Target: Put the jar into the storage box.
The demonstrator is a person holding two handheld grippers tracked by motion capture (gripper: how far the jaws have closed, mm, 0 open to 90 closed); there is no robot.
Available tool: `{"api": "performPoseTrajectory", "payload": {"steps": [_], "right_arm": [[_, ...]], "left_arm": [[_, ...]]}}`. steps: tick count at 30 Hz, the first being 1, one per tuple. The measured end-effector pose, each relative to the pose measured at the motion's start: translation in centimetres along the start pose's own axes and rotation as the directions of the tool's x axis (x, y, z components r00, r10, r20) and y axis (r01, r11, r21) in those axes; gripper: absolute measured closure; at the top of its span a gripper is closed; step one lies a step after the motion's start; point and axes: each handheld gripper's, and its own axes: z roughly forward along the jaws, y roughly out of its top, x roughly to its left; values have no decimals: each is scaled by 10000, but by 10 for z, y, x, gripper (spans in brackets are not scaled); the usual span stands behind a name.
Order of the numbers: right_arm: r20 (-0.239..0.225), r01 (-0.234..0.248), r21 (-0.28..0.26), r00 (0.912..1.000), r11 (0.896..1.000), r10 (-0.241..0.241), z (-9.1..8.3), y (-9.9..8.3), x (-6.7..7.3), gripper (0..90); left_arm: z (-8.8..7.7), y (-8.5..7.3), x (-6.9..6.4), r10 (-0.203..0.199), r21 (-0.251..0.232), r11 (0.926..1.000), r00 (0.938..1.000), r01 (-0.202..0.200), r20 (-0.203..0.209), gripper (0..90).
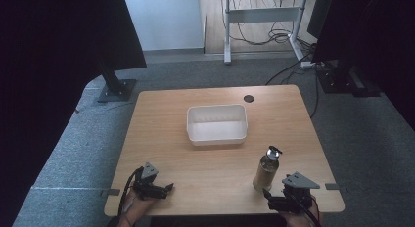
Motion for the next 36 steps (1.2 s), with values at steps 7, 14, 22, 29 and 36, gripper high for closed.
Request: {"api": "performPoseTrajectory", "payload": {"steps": [7, 14, 22, 29, 36], "right_arm": [[-133, 68, -245, 9999, 9997, -71, 2, 13, 5, 62], [-267, -33, -539, 9996, 9985, 19, 3, 26, 4, 89], [-51, -44, -630, 10000, 9980, 40, 5, 34, 2, 126], [27, 14, -775, 10000, 9970, -12, 8, 44, 3, 170], [-68, -52, -879, 10000, 9961, 46, 9, 49, 1, 316]], "left_arm": [[0, 0, 0, -24, -22, 10000, 10000, 24, 1, 2], [0, 0, 0, -21, -20, 10000, 10000, 21, 1, 2], [0, 0, 0, -22, -20, 10000, 10000, 22, 0, 2], [0, 0, 0, -22, -20, 10000, 10000, 22, 1, 2], [0, 0, 0, -11, -10, 10000, 10000, 11, 2, 2]]}}
